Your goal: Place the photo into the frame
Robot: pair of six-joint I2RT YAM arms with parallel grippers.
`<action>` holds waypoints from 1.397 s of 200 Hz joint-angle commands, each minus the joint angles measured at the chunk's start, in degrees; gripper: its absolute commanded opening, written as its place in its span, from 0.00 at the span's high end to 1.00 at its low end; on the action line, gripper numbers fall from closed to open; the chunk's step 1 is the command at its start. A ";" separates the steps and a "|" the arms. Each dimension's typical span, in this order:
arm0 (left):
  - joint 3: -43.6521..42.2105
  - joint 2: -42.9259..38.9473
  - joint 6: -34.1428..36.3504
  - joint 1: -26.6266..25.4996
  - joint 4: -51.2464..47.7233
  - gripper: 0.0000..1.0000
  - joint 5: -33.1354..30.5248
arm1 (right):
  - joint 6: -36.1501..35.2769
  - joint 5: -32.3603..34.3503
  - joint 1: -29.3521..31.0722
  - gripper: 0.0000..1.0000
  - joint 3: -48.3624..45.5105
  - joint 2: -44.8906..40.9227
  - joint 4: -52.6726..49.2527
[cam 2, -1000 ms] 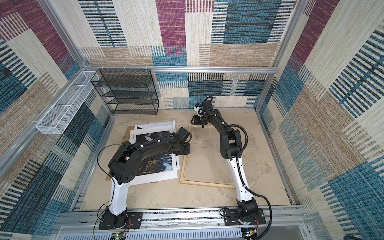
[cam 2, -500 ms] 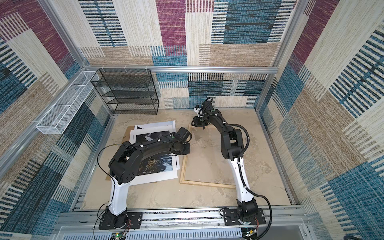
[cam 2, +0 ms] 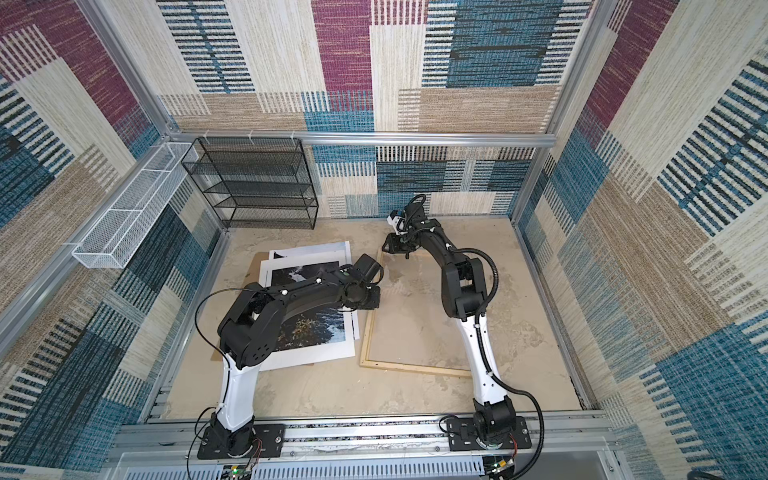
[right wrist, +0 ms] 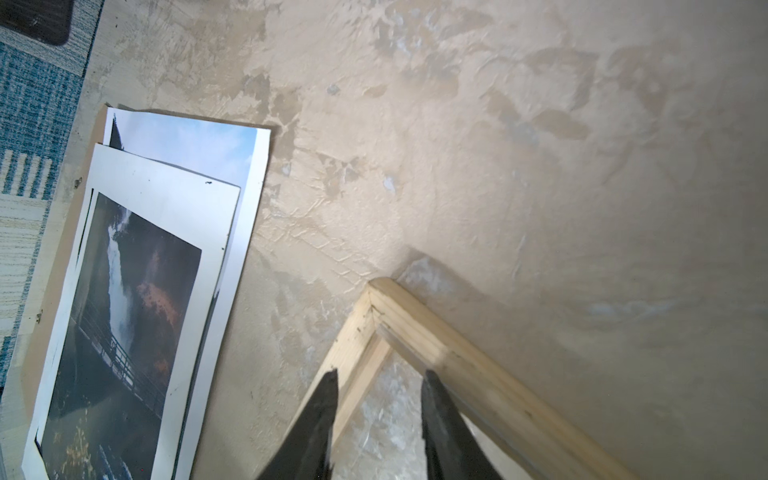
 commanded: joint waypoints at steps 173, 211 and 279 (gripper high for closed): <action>5.75 1.36 2.56 0.42 -6.21 0.70 -4.07 | 1.76 2.43 0.22 0.68 -1.06 -2.96 -1.69; 7.40 2.40 3.28 0.83 -6.19 0.67 -4.60 | 2.02 4.19 -0.22 0.56 -0.32 -4.17 -1.46; 9.37 3.61 4.43 1.14 -6.20 0.77 -4.87 | -1.29 10.04 -0.65 0.46 8.10 0.53 -6.59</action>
